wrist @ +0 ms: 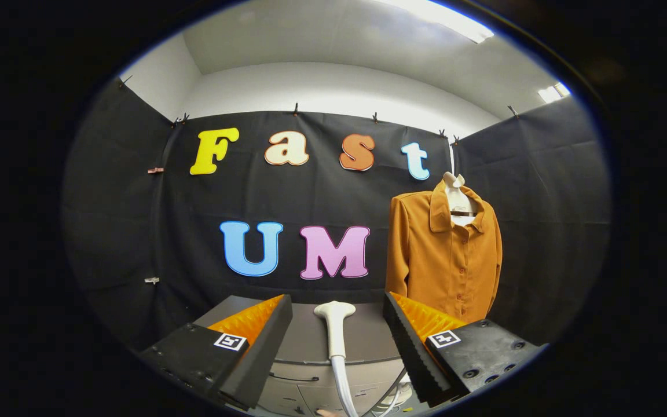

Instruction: Iron the clothes twice with a garment steamer, once on the left side and once on the right side.

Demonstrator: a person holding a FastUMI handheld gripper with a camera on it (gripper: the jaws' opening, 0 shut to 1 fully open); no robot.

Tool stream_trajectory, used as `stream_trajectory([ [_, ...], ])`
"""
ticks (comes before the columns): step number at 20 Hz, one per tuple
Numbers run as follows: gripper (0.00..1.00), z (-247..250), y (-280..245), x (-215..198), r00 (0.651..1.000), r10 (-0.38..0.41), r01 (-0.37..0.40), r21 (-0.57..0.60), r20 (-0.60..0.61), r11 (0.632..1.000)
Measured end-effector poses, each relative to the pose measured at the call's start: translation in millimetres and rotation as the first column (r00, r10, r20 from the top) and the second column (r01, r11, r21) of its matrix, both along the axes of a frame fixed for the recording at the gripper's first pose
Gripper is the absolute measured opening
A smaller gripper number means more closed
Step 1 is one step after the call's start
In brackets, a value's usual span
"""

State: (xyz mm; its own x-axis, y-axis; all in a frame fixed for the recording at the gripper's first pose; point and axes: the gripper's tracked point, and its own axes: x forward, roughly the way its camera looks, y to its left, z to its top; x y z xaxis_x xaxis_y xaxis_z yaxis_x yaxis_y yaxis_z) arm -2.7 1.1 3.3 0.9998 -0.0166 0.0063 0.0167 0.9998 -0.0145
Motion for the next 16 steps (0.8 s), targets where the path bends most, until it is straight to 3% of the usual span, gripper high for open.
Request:
stream_trajectory([
  [7, 0.98, -16, 10, 4, 0.999, -0.029, 0.029, 0.007, -0.034, 1.000],
  [16, 0.98, -60, 20, 44, 0.989, -0.065, 0.066, 0.007, -0.134, 0.998],
])
